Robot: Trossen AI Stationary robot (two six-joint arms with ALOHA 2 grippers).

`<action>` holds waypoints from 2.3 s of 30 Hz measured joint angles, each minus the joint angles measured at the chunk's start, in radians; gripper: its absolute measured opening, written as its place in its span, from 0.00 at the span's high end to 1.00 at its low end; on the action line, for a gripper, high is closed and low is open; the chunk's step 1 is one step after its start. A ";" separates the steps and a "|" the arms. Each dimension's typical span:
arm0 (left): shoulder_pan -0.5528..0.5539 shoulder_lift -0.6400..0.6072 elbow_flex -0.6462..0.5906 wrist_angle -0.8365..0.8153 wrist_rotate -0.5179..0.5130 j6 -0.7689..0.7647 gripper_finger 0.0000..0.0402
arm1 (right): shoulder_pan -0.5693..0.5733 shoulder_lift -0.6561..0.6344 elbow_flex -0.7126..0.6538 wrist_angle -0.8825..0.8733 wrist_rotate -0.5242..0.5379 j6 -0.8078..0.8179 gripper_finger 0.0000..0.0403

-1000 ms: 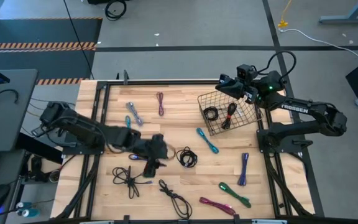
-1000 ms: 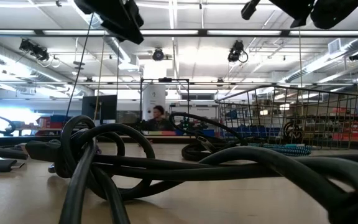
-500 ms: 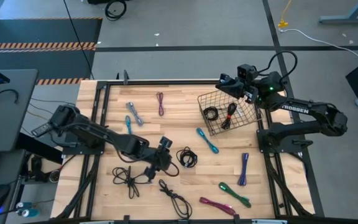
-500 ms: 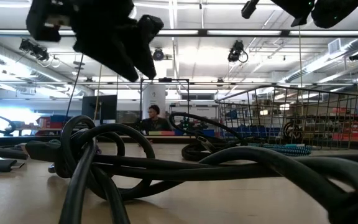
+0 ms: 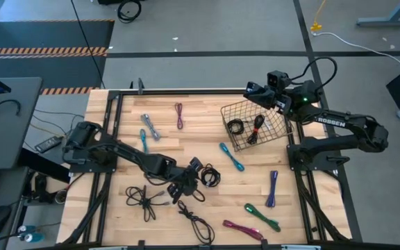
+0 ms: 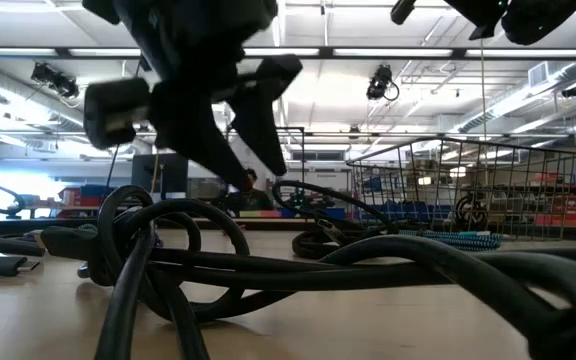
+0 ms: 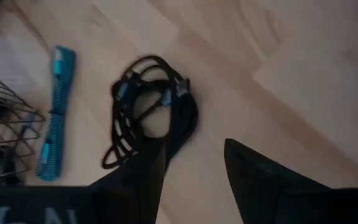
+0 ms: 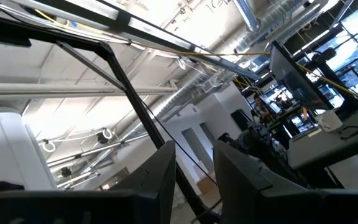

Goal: Pick and place USB-C Cables
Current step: Put the black charger cable into the wire basket

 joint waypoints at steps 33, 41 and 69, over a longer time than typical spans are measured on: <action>0.129 0.093 -0.001 0.179 0.056 0.081 0.57 | 0.000 -0.007 0.000 0.056 -0.021 0.051 0.72; 0.124 0.097 -0.001 0.214 0.056 0.099 0.58 | 0.000 -0.008 0.000 0.074 -0.022 0.067 0.72; 0.161 -0.025 0.209 0.005 -0.082 -0.172 0.98 | -0.016 -0.012 0.000 0.101 -0.026 0.071 0.77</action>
